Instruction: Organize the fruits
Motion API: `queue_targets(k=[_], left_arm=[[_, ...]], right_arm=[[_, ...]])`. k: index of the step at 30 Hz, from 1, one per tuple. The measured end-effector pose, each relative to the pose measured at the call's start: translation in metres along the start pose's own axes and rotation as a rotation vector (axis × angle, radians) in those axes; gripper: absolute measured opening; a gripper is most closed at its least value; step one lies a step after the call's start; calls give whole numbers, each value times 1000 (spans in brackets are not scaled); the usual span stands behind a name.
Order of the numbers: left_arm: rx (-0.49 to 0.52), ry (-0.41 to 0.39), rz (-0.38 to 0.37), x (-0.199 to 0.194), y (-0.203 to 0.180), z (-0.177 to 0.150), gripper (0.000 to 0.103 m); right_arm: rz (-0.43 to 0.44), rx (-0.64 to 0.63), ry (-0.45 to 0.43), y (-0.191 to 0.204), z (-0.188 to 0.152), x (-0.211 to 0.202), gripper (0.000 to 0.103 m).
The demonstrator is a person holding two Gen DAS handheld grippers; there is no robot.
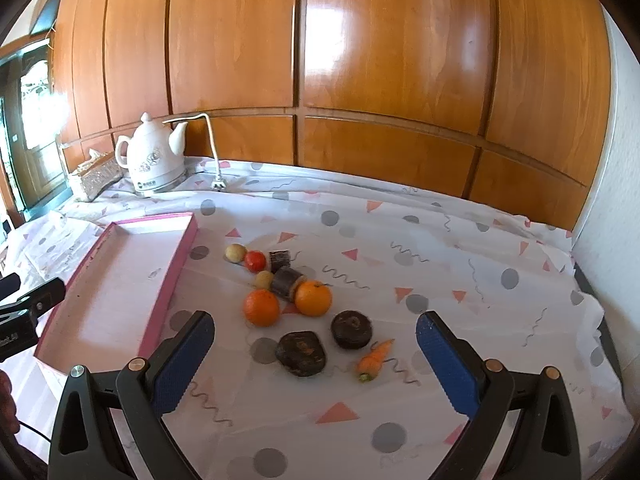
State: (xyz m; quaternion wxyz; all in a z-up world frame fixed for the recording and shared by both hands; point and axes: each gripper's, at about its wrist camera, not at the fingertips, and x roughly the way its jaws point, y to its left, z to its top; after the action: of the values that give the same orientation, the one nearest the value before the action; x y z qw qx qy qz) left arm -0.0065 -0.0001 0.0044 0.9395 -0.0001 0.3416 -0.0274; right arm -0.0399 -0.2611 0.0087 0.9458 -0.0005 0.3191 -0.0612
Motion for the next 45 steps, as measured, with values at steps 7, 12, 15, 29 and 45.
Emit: queue_targets(k=[7, 12, 15, 29, 45], left_arm=[[-16, 45, -97, 9, 0, -2, 103], [-55, 134, -195, 21, -1, -5, 103], [-73, 142, -233, 22, -2, -5, 103], [28, 190, -347, 47, -24, 25, 103], [368, 196, -268, 112, -84, 74, 103]], right_arm=[[-46, 67, 40, -48, 15, 8, 103], [-144, 114, 78, -101, 25, 14, 103], [-210, 167, 108, -141, 26, 19, 103], [-362, 494, 267, -271, 1, 47, 102], [-324, 548, 303, -280, -4, 57, 97]])
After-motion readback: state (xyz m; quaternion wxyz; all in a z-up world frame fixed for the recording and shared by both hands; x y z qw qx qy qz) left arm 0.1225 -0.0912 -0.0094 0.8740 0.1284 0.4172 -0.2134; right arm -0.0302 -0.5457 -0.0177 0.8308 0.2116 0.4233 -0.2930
